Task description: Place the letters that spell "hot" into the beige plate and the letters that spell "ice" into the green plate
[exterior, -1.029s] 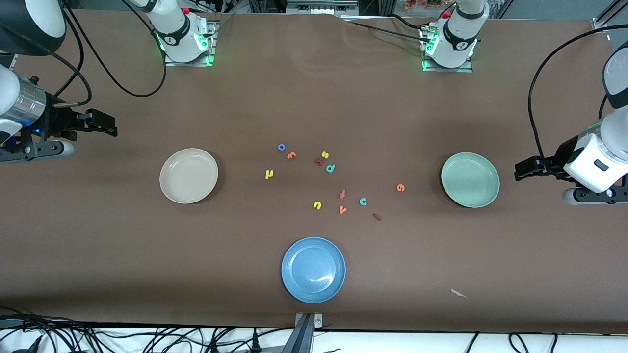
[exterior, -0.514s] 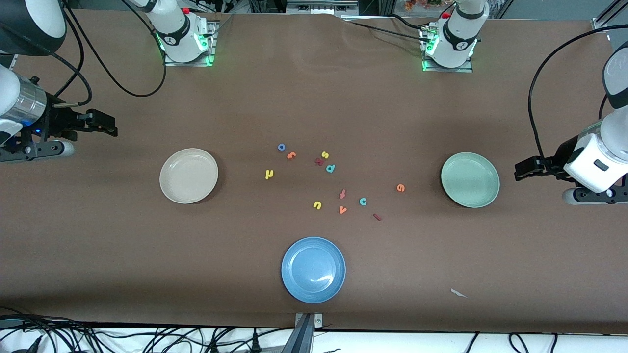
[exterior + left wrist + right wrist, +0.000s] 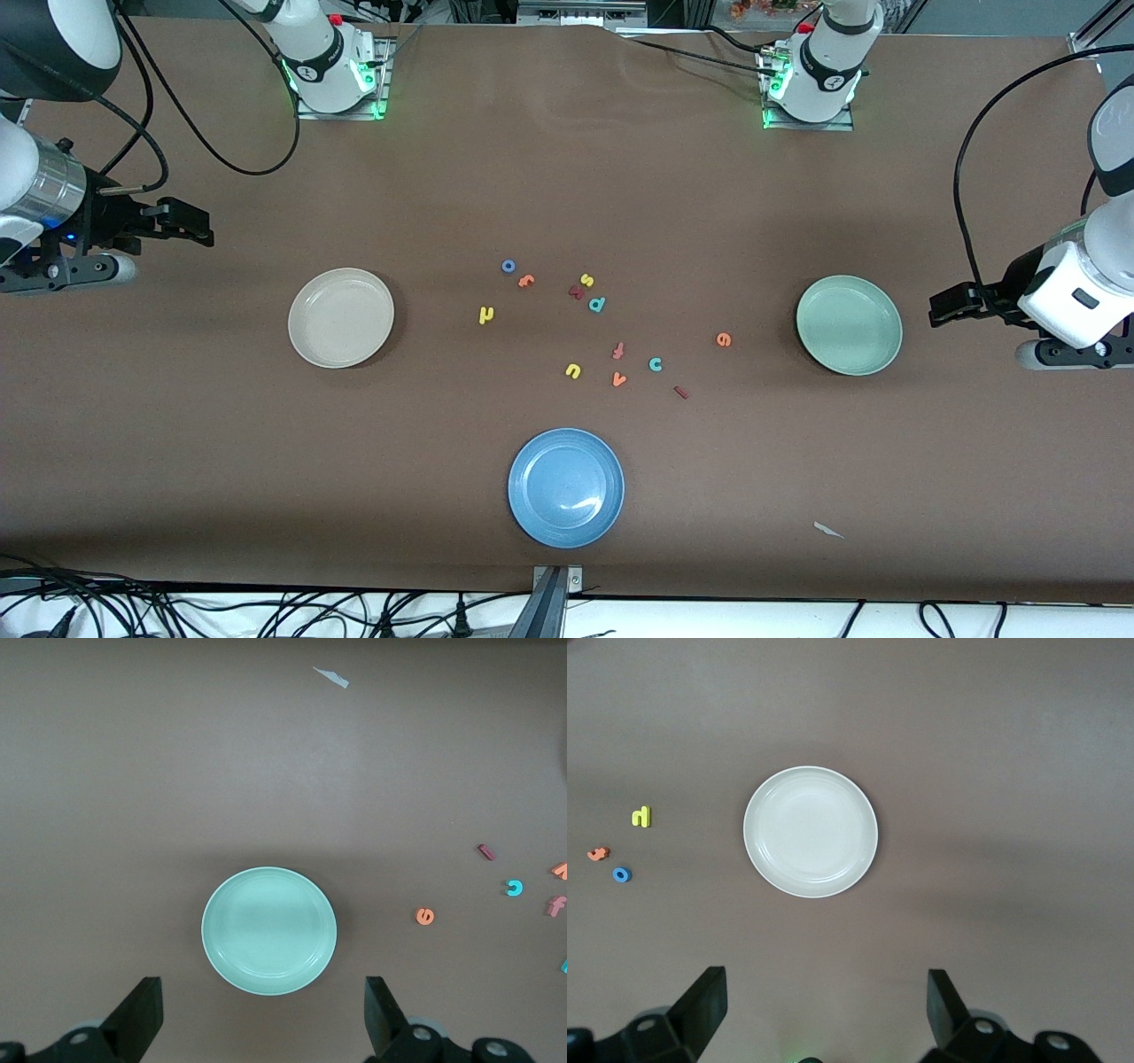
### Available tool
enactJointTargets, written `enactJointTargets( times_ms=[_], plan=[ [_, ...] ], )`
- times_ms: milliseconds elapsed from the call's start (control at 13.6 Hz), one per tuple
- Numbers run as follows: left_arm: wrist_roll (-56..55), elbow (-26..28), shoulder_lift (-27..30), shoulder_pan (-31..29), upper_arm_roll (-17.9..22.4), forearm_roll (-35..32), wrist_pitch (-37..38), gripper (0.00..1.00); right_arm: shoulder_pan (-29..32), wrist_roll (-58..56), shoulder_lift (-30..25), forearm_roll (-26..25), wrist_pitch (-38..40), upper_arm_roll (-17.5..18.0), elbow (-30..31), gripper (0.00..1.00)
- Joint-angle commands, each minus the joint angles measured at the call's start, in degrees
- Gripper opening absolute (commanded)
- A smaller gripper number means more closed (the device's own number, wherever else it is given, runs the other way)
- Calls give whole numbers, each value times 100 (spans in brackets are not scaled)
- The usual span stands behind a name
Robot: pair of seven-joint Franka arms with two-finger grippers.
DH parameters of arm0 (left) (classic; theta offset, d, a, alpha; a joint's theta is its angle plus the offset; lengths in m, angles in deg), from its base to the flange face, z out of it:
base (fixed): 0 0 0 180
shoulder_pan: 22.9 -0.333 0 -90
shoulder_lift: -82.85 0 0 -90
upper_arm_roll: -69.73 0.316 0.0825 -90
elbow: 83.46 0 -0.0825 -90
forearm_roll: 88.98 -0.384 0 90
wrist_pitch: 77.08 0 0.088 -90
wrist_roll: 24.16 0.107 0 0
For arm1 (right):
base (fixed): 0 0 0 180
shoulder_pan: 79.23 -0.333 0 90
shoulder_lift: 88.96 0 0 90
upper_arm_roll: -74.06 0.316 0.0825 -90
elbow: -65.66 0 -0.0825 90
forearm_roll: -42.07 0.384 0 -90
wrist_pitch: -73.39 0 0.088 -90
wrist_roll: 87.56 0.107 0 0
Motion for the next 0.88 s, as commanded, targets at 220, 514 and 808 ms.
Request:
enactJointTargets(
  times_ms=[220, 514, 808],
  plan=[
    [120, 175, 178, -71, -3, 180, 8, 100, 24, 79, -23, 336, -181, 37, 67, 100],
    [41, 184, 169, -36, -12, 189, 8, 100, 16, 88, 47, 346, -286, 37, 67, 100],
    [-144, 271, 143, 95, -38, 197, 0, 100, -168, 105, 170, 258, -418, 37, 67, 100]
  ],
)
